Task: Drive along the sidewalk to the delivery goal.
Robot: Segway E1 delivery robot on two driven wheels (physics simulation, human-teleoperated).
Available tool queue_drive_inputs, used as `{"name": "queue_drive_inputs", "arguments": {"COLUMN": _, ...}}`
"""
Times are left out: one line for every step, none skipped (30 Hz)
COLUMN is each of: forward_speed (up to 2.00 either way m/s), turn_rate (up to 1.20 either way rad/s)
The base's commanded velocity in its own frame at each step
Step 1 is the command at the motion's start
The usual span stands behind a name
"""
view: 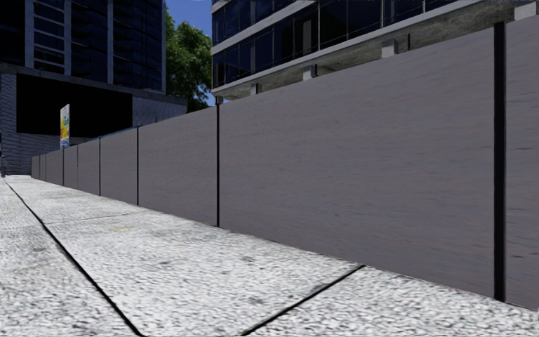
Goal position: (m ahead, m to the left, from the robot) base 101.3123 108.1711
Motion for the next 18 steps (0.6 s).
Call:
{"name": "queue_drive_inputs", "arguments": {"forward_speed": 1.07, "turn_rate": 0.53}}
{"name": "queue_drive_inputs", "arguments": {"forward_speed": 1.07, "turn_rate": 0.53}}
{"name": "queue_drive_inputs", "arguments": {"forward_speed": 1.07, "turn_rate": 0.53}}
{"name": "queue_drive_inputs", "arguments": {"forward_speed": 1.07, "turn_rate": 0.55}}
{"name": "queue_drive_inputs", "arguments": {"forward_speed": 1.07, "turn_rate": 0.55}}
{"name": "queue_drive_inputs", "arguments": {"forward_speed": 1.07, "turn_rate": 0.55}}
{"name": "queue_drive_inputs", "arguments": {"forward_speed": 1.07, "turn_rate": 0.55}}
{"name": "queue_drive_inputs", "arguments": {"forward_speed": 1.07, "turn_rate": 0.56}}
{"name": "queue_drive_inputs", "arguments": {"forward_speed": 1.06, "turn_rate": 0.59}}
{"name": "queue_drive_inputs", "arguments": {"forward_speed": 1.06, "turn_rate": 0.62}}
{"name": "queue_drive_inputs", "arguments": {"forward_speed": 1.06, "turn_rate": 0.63}}
{"name": "queue_drive_inputs", "arguments": {"forward_speed": 1.06, "turn_rate": 0.63}}
{"name": "queue_drive_inputs", "arguments": {"forward_speed": 1.06, "turn_rate": 0.64}}
{"name": "queue_drive_inputs", "arguments": {"forward_speed": 1.06, "turn_rate": 0.65}}
{"name": "queue_drive_inputs", "arguments": {"forward_speed": 1.06, "turn_rate": 0.65}}
{"name": "queue_drive_inputs", "arguments": {"forward_speed": 1.06, "turn_rate": 0.65}}
{"name": "queue_drive_inputs", "arguments": {"forward_speed": 1.06, "turn_rate": 0.65}}
{"name": "queue_drive_inputs", "arguments": {"forward_speed": 1.06, "turn_rate": 0.65}}
